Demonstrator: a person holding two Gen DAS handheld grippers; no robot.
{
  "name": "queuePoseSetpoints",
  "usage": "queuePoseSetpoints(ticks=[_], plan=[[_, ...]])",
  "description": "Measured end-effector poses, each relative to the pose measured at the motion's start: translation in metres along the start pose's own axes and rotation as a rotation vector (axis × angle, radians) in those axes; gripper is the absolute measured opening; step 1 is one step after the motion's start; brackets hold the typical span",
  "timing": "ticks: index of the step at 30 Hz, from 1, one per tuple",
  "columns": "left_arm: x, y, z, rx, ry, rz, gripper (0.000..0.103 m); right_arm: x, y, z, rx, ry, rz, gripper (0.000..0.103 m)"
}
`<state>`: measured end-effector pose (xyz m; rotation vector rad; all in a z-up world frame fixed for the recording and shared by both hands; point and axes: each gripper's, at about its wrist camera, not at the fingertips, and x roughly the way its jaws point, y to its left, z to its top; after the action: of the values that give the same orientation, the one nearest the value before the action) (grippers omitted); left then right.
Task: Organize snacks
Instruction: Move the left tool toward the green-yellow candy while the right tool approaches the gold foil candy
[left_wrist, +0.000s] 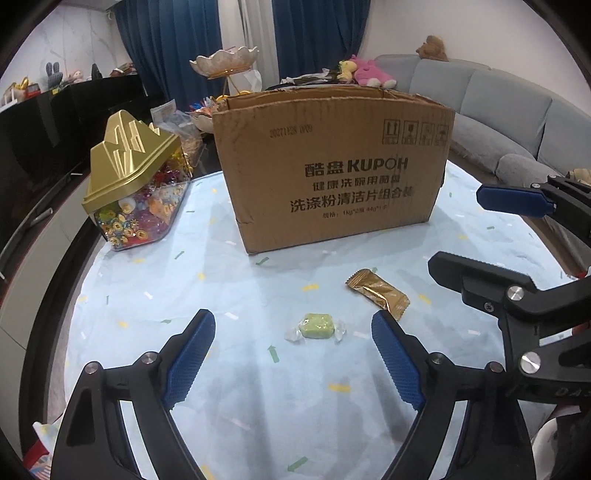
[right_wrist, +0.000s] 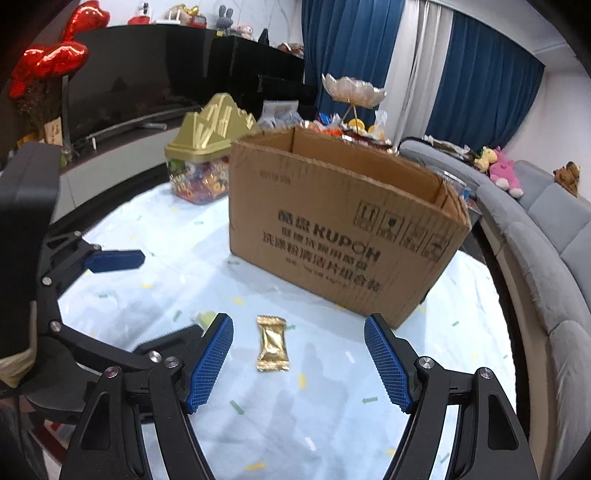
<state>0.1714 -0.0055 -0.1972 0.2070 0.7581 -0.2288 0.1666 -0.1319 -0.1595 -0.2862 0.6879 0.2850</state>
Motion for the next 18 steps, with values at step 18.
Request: queuePoseSetpoints(ticks=[18], plan=[[0.040,-0.007,-0.009,0.016,0.090,-0.058,0.073,0.049,-0.014,-0.019,0.021,0.094,0.092,0.066]])
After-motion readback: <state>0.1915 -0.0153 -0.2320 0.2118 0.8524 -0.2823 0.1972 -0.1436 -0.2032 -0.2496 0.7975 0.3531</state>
